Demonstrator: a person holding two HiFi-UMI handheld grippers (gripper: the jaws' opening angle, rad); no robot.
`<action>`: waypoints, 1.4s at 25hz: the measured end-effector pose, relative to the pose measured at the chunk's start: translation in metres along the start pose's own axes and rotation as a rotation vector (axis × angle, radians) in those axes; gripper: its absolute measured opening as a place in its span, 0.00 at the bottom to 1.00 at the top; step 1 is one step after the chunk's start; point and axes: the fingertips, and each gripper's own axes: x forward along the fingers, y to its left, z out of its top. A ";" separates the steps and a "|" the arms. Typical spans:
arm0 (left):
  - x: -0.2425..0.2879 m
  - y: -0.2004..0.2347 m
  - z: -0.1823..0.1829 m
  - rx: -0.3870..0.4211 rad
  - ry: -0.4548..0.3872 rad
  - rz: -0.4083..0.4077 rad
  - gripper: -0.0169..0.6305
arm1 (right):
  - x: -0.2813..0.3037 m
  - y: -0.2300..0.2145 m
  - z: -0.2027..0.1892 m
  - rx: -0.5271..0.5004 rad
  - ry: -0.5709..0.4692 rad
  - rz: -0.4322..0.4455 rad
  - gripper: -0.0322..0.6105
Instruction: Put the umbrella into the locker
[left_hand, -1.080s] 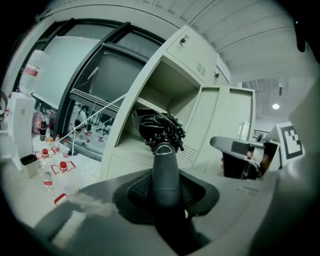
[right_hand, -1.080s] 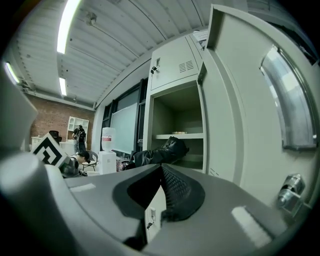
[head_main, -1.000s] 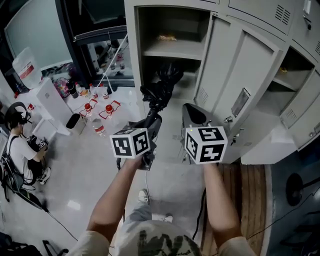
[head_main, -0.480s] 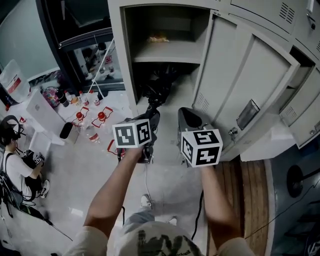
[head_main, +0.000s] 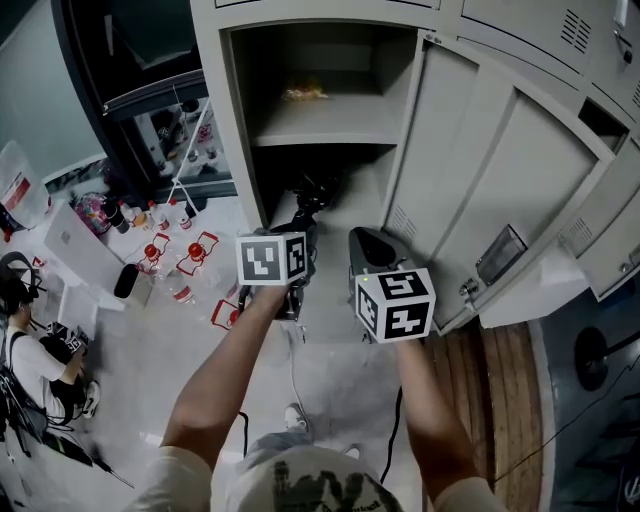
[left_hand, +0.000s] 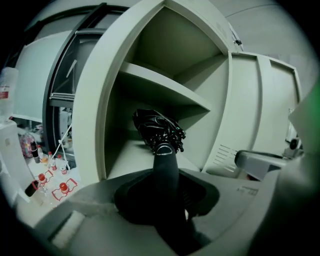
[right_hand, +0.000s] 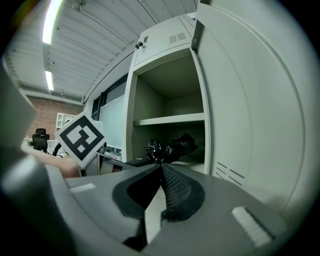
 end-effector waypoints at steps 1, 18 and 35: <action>0.004 0.000 0.002 0.015 0.006 0.003 0.21 | 0.002 -0.002 -0.001 0.001 0.001 -0.003 0.04; 0.077 0.008 0.021 0.231 0.127 0.050 0.22 | 0.027 -0.039 -0.005 0.012 -0.001 -0.089 0.04; 0.094 0.032 0.032 0.344 0.096 0.101 0.26 | 0.048 -0.040 -0.014 0.018 0.024 -0.090 0.04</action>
